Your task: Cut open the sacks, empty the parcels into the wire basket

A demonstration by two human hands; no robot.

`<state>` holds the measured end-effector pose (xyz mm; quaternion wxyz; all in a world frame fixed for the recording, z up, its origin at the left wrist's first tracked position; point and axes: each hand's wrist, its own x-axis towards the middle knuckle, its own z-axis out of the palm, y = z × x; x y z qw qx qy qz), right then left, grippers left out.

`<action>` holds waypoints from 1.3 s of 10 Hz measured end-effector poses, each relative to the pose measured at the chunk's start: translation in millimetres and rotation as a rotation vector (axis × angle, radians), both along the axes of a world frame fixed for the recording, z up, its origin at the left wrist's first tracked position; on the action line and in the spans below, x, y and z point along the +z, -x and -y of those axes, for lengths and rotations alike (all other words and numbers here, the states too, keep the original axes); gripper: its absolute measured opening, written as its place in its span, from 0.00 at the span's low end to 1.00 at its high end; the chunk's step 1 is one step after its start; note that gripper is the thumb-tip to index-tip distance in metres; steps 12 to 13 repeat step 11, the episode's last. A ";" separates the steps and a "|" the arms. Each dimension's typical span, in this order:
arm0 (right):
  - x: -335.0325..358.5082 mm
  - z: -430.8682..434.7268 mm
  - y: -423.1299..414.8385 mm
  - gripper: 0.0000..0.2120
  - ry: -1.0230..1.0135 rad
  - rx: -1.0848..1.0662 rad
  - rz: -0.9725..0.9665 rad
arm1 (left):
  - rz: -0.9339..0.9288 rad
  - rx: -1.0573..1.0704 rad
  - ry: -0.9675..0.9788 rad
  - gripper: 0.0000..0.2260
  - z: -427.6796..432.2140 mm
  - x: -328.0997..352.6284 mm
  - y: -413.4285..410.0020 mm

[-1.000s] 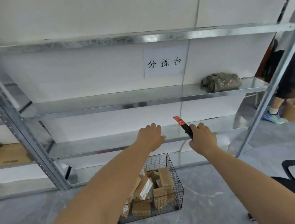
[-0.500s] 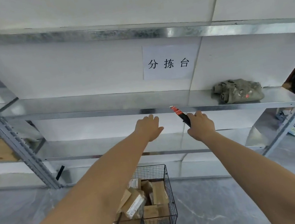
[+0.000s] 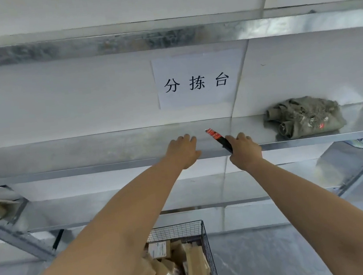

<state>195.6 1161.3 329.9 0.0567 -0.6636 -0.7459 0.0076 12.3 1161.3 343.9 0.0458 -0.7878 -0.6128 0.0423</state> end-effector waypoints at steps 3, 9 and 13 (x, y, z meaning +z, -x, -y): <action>-32.2 -93.1 -21.3 0.21 0.089 0.024 -0.002 | 0.005 0.006 0.020 0.23 -67.3 -35.2 -22.6; -79.5 -190.2 -21.1 0.15 0.201 0.118 -0.043 | -0.058 0.123 0.064 0.22 -136.0 -66.2 -27.1; -64.2 -173.0 -23.7 0.17 0.147 0.111 -0.134 | -0.006 0.140 0.073 0.22 -120.6 -64.8 -16.4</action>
